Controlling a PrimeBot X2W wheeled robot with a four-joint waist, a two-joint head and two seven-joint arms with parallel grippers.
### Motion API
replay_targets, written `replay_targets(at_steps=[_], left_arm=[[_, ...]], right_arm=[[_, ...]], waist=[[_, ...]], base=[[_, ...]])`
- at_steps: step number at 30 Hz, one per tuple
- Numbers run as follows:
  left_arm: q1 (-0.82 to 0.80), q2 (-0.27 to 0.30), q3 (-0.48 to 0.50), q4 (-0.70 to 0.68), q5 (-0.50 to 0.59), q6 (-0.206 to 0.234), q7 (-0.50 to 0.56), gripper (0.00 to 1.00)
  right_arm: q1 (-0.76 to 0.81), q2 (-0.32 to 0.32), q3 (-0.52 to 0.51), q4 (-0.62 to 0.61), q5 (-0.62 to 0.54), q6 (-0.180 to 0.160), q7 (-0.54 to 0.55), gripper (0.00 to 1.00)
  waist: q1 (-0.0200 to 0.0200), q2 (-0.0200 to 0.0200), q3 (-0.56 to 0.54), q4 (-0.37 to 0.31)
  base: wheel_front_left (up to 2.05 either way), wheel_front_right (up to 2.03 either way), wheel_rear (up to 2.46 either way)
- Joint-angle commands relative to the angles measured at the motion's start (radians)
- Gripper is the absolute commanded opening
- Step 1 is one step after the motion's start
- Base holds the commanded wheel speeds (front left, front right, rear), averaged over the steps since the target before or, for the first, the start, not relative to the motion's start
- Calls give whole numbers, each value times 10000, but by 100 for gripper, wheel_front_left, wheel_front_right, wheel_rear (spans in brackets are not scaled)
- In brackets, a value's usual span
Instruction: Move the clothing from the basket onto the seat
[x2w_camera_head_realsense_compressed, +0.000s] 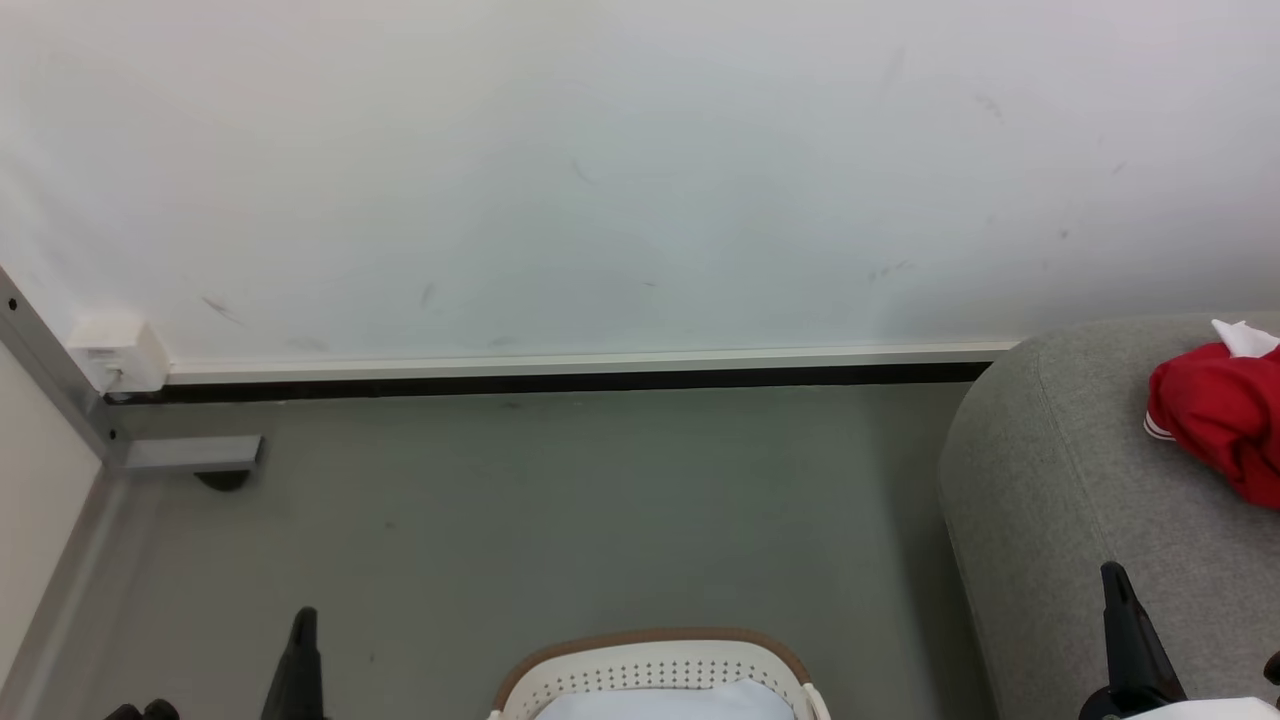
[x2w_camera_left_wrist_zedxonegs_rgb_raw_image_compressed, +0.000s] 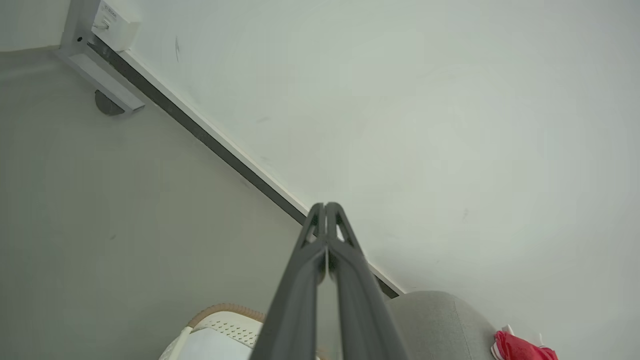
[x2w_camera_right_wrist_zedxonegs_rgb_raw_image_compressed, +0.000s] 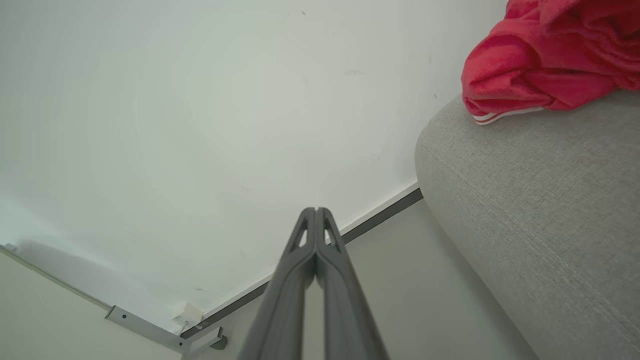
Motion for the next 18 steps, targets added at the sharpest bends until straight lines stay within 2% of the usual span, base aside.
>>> replay_targets(at_steps=[1, 18], left_arm=[[-272, 67, 54, -76, -464, -55, 94, 0], [-548, 76, 121, -20, -2463, -72, 649, 0]], right_arm=[[-316, -18, -89, -97, 384, -7, 94, 0], [-482, 71, -400, -7, 2275, -10, 638, 0]], waist=[[-1, 0, 3, 5], [-1, 0, 33, 49]], base=[[0, 0, 0], [0, 0, 0]])
